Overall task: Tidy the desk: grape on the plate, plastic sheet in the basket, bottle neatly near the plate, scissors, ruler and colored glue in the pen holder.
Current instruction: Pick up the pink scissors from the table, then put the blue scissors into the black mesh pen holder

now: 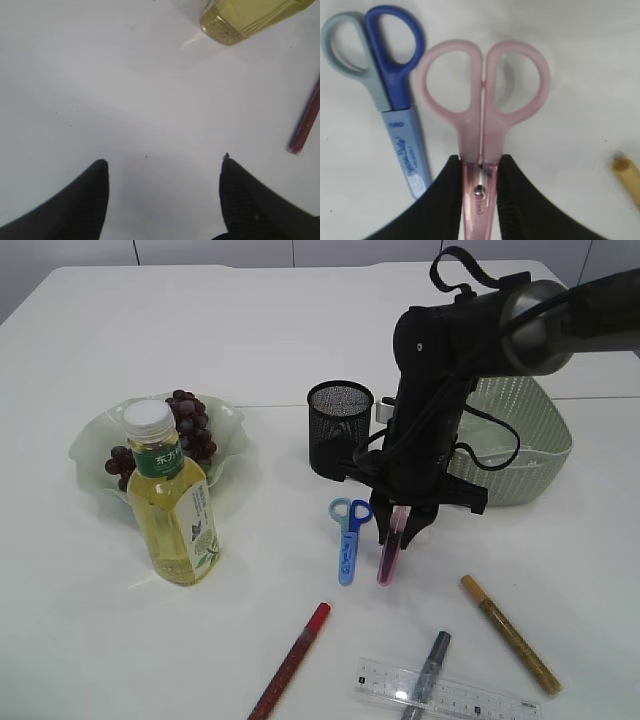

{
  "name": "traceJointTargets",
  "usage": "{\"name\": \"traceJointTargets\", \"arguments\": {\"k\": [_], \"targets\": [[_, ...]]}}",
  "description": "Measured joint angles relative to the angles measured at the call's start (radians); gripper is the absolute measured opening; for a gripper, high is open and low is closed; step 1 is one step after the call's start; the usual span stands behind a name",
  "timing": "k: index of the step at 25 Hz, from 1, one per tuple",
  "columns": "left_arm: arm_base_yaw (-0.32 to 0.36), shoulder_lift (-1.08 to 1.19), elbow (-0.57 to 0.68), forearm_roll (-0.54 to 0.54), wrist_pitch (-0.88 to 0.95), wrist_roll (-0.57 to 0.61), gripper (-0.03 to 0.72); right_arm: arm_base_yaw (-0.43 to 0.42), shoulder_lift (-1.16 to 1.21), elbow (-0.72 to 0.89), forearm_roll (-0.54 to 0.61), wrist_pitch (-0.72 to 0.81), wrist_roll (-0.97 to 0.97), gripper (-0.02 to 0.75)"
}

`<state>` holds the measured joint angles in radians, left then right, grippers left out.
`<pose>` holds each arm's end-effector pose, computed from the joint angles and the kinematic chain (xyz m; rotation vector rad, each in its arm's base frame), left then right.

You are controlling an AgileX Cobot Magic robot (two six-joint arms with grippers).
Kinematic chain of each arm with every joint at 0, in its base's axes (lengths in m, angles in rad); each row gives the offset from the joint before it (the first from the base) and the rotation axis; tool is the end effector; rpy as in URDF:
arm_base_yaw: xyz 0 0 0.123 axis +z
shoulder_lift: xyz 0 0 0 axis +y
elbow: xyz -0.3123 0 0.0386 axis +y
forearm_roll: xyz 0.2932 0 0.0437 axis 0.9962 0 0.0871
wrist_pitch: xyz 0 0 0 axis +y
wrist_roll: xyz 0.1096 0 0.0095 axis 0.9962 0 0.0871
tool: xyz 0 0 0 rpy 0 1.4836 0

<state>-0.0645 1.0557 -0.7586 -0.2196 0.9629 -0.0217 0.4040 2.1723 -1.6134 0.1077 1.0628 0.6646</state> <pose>0.2142 -0.0336 0.2704 -0.0638 2.7375 -0.3058 0.4414 0.2000 0.1308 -0.4838 -3.0828 -0.1566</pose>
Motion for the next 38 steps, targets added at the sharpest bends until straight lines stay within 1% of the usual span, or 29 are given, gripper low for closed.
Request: {"name": "traceJointTargets", "arguments": {"k": [6,15,19,21,24,30,35,38], "targets": [[0.000,0.000,0.000,0.000,-0.002,0.000,0.507,0.000,-0.023,-0.044,0.067,0.000,-0.109,0.143],[0.000,0.000,0.000,0.000,0.000,0.000,0.507,0.000,-0.048,-0.150,0.097,-0.002,-0.283,0.143],[0.000,0.000,0.000,0.000,0.004,0.000,0.507,-0.014,-0.048,-0.197,0.128,-0.009,-0.368,0.143],[0.000,0.000,0.000,0.002,0.006,0.000,0.507,-0.036,-0.048,-0.214,0.151,-0.017,-0.409,0.143],[0.000,0.000,0.000,0.002,0.006,0.000,0.507,-0.085,-0.048,-0.228,0.230,-0.054,-0.501,0.143],[0.000,0.000,0.000,0.002,0.007,0.000,0.507,-0.179,-0.048,-0.228,0.466,-0.175,-0.851,0.143],[0.000,0.000,0.000,0.002,0.007,0.000,0.507,-0.197,-0.048,-0.228,0.591,-0.272,-1.121,0.143],[0.000,0.000,0.000,0.002,0.008,0.000,0.506,-0.197,-0.044,-0.228,0.687,-0.318,-1.277,0.143]]}}
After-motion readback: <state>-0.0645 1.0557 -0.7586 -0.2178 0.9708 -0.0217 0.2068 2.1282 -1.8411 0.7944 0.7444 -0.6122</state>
